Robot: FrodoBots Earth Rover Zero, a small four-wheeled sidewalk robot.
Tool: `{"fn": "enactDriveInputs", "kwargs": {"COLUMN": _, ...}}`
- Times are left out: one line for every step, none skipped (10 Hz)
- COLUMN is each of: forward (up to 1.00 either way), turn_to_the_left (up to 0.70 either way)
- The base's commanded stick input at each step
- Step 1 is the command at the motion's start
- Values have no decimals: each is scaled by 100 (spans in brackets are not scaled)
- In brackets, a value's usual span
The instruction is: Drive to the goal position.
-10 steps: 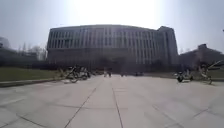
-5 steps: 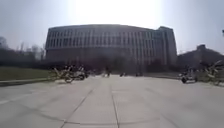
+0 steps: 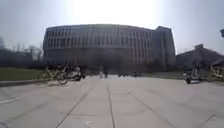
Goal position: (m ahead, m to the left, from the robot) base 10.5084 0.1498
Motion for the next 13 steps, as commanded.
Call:
{"fn": "enactDriveInputs", "kwargs": {"forward": 100, "turn_to_the_left": 0}}
{"fn": "enactDriveInputs", "kwargs": {"forward": 100, "turn_to_the_left": 0}}
{"fn": "enactDriveInputs", "kwargs": {"forward": 100, "turn_to_the_left": 0}}
{"fn": "enactDriveInputs", "kwargs": {"forward": 100, "turn_to_the_left": 0}}
{"fn": "enactDriveInputs", "kwargs": {"forward": 100, "turn_to_the_left": 0}}
{"fn": "enactDriveInputs", "kwargs": {"forward": 100, "turn_to_the_left": 0}}
{"fn": "enactDriveInputs", "kwargs": {"forward": 100, "turn_to_the_left": 0}}
{"fn": "enactDriveInputs", "kwargs": {"forward": 100, "turn_to_the_left": 0}}
{"fn": "enactDriveInputs", "kwargs": {"forward": 100, "turn_to_the_left": 0}}
{"fn": "enactDriveInputs", "kwargs": {"forward": 100, "turn_to_the_left": 0}}
{"fn": "enactDriveInputs", "kwargs": {"forward": 100, "turn_to_the_left": 0}}
{"fn": "enactDriveInputs", "kwargs": {"forward": 100, "turn_to_the_left": 0}}
{"fn": "enactDriveInputs", "kwargs": {"forward": 100, "turn_to_the_left": 0}}
